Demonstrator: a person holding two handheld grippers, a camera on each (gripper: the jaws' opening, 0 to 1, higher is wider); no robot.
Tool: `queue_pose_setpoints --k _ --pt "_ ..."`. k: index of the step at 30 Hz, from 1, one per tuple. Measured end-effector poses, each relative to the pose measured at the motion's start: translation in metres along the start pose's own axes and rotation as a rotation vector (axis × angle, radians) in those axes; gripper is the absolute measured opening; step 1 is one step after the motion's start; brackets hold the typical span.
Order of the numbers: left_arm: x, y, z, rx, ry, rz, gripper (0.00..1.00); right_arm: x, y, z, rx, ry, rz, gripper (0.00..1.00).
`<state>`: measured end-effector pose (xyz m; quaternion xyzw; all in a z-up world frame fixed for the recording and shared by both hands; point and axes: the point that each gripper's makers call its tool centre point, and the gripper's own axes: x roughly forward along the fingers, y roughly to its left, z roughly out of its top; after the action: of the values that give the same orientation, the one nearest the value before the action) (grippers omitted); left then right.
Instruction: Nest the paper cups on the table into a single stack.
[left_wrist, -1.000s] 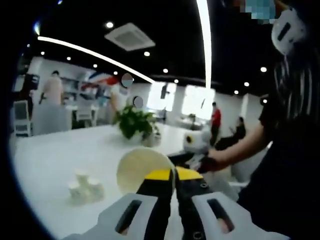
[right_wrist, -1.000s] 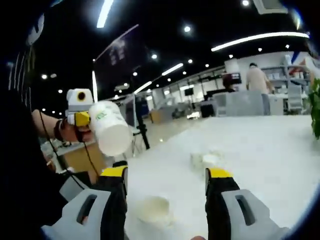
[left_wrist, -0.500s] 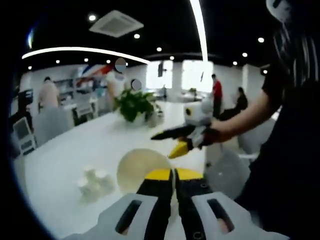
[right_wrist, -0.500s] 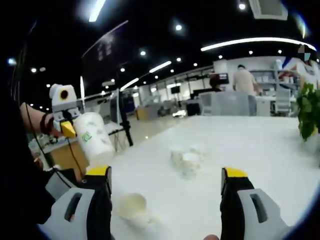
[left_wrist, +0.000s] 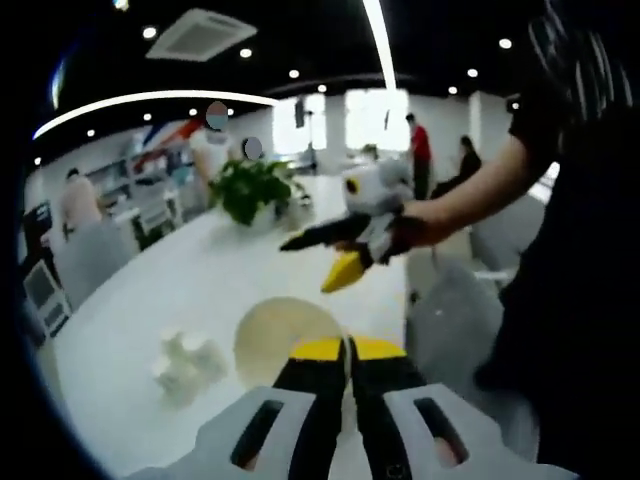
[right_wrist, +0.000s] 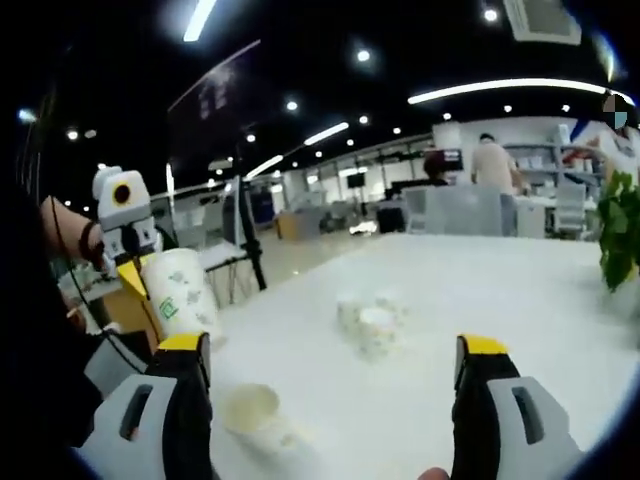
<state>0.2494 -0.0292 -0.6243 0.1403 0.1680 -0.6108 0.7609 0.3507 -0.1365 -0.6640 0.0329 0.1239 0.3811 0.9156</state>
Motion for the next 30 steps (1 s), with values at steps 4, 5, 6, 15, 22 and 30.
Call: queue_pose_setpoints --k 4,5,6,15,22,30 --pt "0.006 0.005 -0.009 0.063 0.081 -0.002 0.0 0.001 -0.007 -0.002 -0.027 0.02 -0.006 1.0" --pt "0.009 0.005 -0.009 0.077 0.088 -0.006 0.0 0.001 -0.008 -0.003 -0.032 0.026 -0.007 1.0" --pt "0.011 0.005 -0.007 0.079 0.085 -0.008 0.0 0.001 -0.01 -0.003 -0.037 0.025 -0.005 1.0" --pt "0.023 -0.001 -0.032 0.228 0.256 -0.08 0.0 0.007 -0.029 -0.011 -0.06 0.053 -0.035 1.0" --pt "0.037 -0.001 -0.051 0.34 0.386 -0.104 0.0 0.01 -0.034 -0.018 -0.074 0.064 -0.044 0.99" --pt "0.05 0.001 -0.061 0.442 0.459 -0.132 0.0 0.014 -0.041 -0.026 -0.057 0.076 -0.057 0.99"
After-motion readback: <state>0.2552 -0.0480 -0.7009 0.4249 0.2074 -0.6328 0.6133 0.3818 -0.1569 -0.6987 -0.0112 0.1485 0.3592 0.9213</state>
